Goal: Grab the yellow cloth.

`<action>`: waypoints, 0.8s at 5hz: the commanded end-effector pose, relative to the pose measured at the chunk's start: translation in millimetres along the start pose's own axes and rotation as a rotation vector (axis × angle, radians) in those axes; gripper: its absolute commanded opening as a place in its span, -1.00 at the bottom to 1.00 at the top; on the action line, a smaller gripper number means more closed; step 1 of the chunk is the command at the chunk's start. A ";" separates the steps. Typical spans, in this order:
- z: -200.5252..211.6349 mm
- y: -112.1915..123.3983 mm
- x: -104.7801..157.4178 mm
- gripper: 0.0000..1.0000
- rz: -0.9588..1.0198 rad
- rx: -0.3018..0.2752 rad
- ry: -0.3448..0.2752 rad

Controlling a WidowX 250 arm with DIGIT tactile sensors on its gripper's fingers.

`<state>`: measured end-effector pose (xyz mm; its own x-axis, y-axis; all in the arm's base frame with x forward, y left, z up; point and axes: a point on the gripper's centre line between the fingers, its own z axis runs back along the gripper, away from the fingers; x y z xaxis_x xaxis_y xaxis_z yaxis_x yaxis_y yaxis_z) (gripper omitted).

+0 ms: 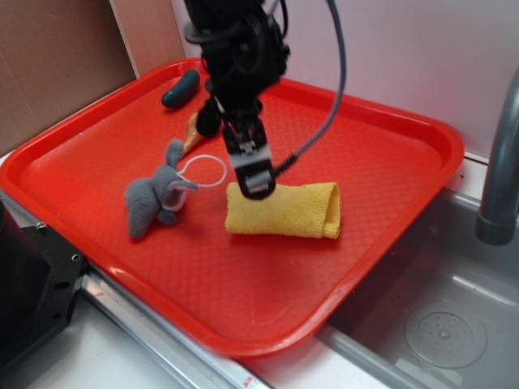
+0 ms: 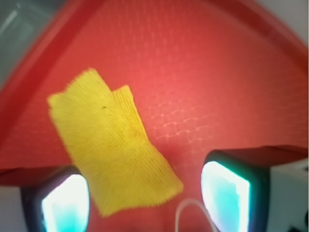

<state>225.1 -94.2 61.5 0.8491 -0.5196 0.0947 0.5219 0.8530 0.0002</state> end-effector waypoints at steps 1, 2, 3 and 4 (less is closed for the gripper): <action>-33.2 7.7 10.0 1.00 -0.174 0.078 0.024; -39.2 10.8 10.3 -0.05 -0.174 0.072 0.040; -41.2 13.1 11.6 -1.00 -0.157 0.081 0.052; -42.2 14.0 11.1 -1.00 -0.152 0.087 0.057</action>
<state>234.3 -107.4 19.4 0.8247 -0.5640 0.0424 0.5654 0.8240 -0.0354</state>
